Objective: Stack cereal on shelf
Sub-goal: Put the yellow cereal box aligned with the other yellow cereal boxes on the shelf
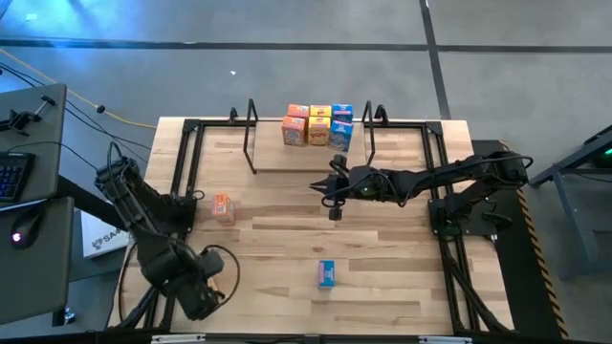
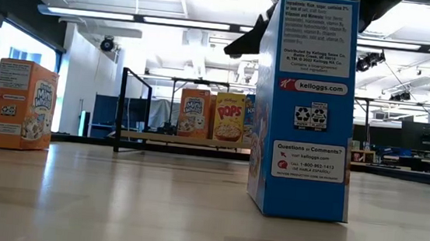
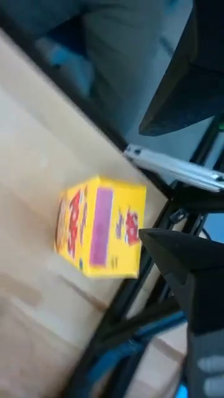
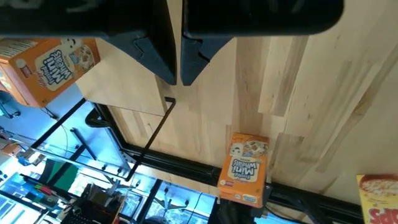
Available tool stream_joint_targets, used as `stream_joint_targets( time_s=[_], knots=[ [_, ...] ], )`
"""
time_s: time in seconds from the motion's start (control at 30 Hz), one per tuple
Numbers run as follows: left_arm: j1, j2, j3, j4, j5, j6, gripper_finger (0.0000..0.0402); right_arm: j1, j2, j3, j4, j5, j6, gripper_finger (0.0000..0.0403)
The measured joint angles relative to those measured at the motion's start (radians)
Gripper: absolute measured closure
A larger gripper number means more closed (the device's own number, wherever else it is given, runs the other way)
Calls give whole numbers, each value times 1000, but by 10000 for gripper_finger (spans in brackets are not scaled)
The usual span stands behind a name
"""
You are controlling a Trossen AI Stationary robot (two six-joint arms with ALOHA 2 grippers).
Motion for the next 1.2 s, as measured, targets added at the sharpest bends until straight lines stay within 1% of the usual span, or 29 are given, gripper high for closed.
stream_joint_targets(
  time_s=[0.1,0.2,0.4,0.53,0.63,0.7,0.77,0.87,0.97,1.13,1.2],
  knots=[
    [35,4,0,42,23,151,150,0,0,0,-4,-11,-1,403],
    [58,4,0,64,20,307,135,0,0,0,-6,-17,-2,403],
    [69,4,0,27,23,609,75,0,0,0,-27,-19,-6,403],
    [54,4,0,8,20,766,33,-3,0,0,-32,-19,-2,403],
    [37,4,0,16,-17,860,11,-3,0,0,-32,-19,-2,403],
    [27,4,0,16,-58,869,4,-3,0,0,-32,-19,4,403],
    [21,4,0,16,-72,834,3,-3,0,0,-32,-19,12,403],
    [9,4,0,17,-65,759,3,-3,0,0,-32,-19,30,403],
    [-5,5,0,25,-32,691,2,-3,0,0,-32,-19,32,403],
    [-15,5,0,72,-36,671,2,-3,0,0,-31,-18,48,403],
    [-16,5,0,111,-59,682,2,-3,0,0,-31,-18,51,403]
  ],
)
